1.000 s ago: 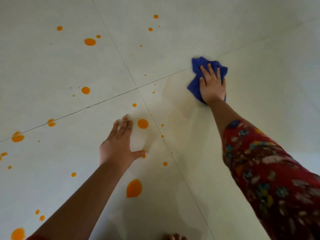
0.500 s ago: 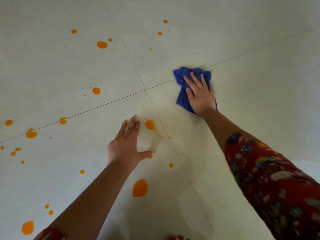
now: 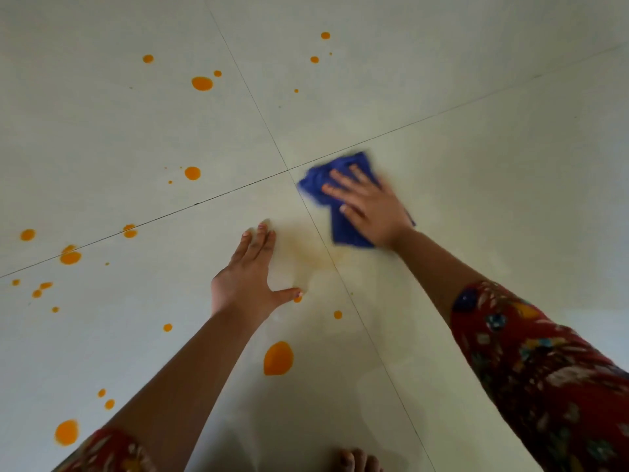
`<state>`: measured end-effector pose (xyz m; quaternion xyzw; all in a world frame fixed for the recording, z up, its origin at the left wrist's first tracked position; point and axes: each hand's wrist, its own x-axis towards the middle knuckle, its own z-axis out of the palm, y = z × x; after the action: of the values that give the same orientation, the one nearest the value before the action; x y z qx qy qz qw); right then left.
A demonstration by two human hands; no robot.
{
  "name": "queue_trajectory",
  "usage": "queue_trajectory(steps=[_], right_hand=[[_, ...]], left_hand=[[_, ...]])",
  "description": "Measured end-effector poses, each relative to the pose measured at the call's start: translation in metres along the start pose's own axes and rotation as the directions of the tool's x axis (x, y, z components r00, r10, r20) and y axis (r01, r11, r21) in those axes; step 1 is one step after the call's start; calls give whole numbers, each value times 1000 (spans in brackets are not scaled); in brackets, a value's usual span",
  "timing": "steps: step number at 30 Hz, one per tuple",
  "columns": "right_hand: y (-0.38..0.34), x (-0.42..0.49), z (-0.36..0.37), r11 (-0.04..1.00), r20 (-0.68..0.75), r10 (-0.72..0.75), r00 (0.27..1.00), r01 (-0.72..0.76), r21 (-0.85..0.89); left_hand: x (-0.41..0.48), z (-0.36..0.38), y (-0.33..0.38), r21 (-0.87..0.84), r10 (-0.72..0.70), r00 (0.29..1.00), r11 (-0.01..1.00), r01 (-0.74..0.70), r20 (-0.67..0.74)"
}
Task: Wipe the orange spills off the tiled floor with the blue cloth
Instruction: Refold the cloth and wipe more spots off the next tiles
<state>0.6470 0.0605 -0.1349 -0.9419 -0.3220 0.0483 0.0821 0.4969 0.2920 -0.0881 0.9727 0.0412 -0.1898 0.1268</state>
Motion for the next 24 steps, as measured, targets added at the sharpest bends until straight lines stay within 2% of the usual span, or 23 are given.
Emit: queue_trajectory(steps=[1, 2, 3, 4, 6, 8, 9, 10, 11, 12, 13, 14, 15, 16, 17, 19, 21, 23, 24], right_hand=[[6, 4, -3, 986, -32, 164, 986, -163, 34], [2, 8, -4, 962, -54, 268, 962, -265, 60], [-11, 11, -3, 956, -70, 292, 954, -288, 64], [-27, 9, 0, 969, -83, 246, 966, -243, 43], [-57, -15, 11, 999, -48, -46, 998, 45, -19], [-60, -46, 12, 938, 58, -346, 936, 346, 7], [-51, -55, 9, 903, 89, -429, 899, 429, 20], [-38, -59, 7, 895, 97, -444, 891, 446, 5], [-23, -58, 5, 928, 87, -369, 926, 372, -27], [-7, -53, 4, 978, 46, -203, 978, 206, -47], [5, -44, 2, 999, -13, 26, 1000, -27, -38], [7, -34, -2, 968, -59, 252, 966, -251, 11], [0, -23, -4, 917, -80, 399, 914, -394, 64], [-15, -14, -3, 898, -87, 439, 894, -433, 83], [-33, -12, 0, 921, -85, 389, 917, -384, 71], [-68, -23, 15, 998, -52, 56, 997, -57, -12], [-82, -55, 19, 957, 55, -287, 956, 288, -16], [-59, -68, 12, 901, 107, -431, 896, 433, 6], [-41, -67, 9, 916, 86, -398, 913, 401, -23]], left_hand=[[0, 0, 0, 2, 1, 1000, 1000, -1, -4], [-1, 0, 0, 0, 2, 1000, 1000, -2, -7], [-1, -1, 0, -7, 5, 1000, 1000, -5, -6], [-1, -2, -1, -21, 8, 1000, 1000, -8, 3], [2, -6, -6, -86, 18, 999, 996, -15, 31], [6, -12, -18, -164, 62, 996, 985, -51, 59], [8, -14, -23, -176, 91, 993, 981, -76, 75], [9, -15, -27, -164, 115, 989, 982, -99, 90], [9, -15, -29, -138, 127, 987, 984, -113, 100], [9, -15, -30, -108, 130, 986, 987, -118, 105], [9, -14, -29, -84, 126, 987, 989, -117, 104], [9, -14, -27, -71, 117, 988, 991, -111, 99], [7, -13, -25, -62, 105, 990, 993, -99, 90], [7, -12, -23, -57, 93, 992, 994, -89, 87], [7, -12, -22, -59, 86, 992, 995, -81, 88], [9, -11, -23, -87, 75, 993, 994, -68, 86], [10, -12, -25, -151, 87, 992, 986, -73, 91], [10, -12, -27, -186, 101, 990, 979, -82, 97], [10, -12, -27, -180, 99, 990, 980, -80, 102]])
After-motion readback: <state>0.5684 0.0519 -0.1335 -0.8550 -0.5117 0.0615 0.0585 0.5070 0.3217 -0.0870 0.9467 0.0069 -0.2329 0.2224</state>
